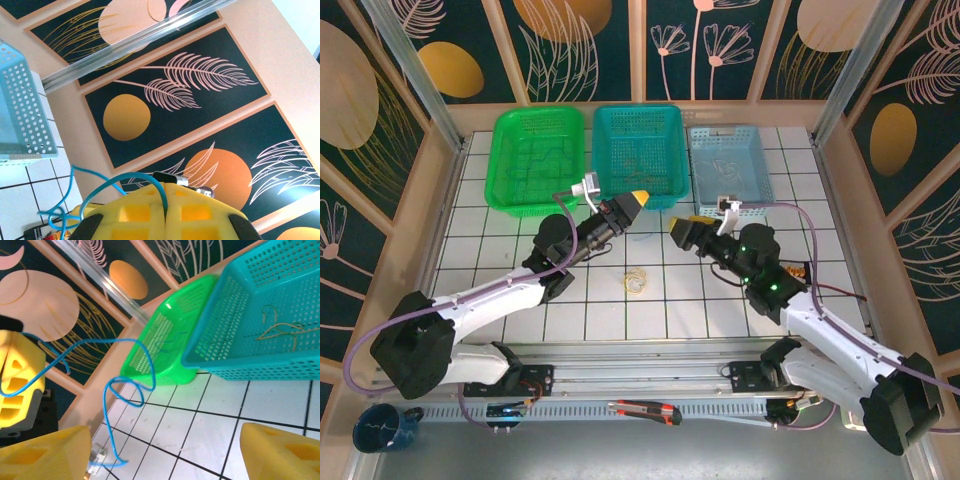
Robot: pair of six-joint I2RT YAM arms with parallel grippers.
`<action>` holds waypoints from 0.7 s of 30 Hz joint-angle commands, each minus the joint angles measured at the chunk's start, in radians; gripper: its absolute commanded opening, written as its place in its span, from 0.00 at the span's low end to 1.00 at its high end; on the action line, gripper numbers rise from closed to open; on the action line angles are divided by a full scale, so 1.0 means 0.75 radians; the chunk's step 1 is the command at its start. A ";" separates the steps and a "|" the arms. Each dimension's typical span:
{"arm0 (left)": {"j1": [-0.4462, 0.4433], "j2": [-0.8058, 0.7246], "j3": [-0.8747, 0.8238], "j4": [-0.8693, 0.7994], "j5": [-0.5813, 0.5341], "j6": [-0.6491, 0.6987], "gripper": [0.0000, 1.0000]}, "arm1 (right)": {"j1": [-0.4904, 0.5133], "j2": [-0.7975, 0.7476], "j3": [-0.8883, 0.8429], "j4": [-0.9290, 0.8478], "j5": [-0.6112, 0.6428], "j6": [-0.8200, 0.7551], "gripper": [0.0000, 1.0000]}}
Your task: Untangle the cables
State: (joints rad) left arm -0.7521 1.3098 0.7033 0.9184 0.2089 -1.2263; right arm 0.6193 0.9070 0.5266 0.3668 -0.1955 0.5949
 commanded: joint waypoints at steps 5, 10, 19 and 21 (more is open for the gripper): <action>0.001 -0.012 0.050 -0.010 0.020 0.029 0.00 | 0.096 0.088 -0.001 0.218 -0.053 -0.022 0.79; 0.001 -0.004 0.067 -0.010 0.024 0.031 0.00 | 0.121 0.159 0.011 0.300 -0.021 0.002 0.79; 0.001 -0.001 0.070 -0.001 0.030 0.027 0.00 | 0.132 0.301 0.072 0.407 -0.015 0.023 0.77; 0.001 -0.002 0.067 0.005 0.030 0.024 0.00 | 0.133 0.332 0.091 0.423 -0.015 0.023 0.76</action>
State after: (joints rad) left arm -0.7521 1.3098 0.7300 0.9073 0.2234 -1.2186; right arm 0.7097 1.1381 0.5449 0.5972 -0.2111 0.6056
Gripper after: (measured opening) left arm 0.049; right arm 0.768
